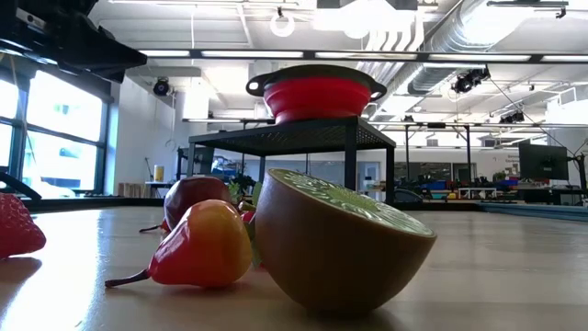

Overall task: Pick & Place Fruit
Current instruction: Put the sliced kiwi into the strainer bowl on the shelf

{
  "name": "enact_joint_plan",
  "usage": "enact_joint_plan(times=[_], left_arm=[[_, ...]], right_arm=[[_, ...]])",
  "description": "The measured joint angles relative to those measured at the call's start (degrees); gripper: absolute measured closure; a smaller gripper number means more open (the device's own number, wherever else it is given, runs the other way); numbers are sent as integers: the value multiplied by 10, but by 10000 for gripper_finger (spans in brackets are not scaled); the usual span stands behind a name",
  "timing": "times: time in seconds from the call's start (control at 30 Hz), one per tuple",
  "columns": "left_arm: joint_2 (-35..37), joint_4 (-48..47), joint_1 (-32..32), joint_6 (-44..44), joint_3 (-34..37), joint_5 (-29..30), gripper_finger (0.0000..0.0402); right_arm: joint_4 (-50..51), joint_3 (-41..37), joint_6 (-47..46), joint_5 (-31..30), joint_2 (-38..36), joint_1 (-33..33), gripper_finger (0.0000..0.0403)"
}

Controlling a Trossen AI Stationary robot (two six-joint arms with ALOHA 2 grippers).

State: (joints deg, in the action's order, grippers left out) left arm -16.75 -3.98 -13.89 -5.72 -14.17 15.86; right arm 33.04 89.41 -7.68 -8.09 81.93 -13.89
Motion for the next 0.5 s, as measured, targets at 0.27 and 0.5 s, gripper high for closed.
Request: enact_joint_plan(times=[0.27, 0.5], left_arm=[[0, -1, 0, 1, 0, 0, 390], [0, -1, 0, 1, 0, 0, 390]], right_arm=[[-23, 0, -18, 55, 0, 0, 395], [-21, -1, -131, 66, 23, -15, 395]])
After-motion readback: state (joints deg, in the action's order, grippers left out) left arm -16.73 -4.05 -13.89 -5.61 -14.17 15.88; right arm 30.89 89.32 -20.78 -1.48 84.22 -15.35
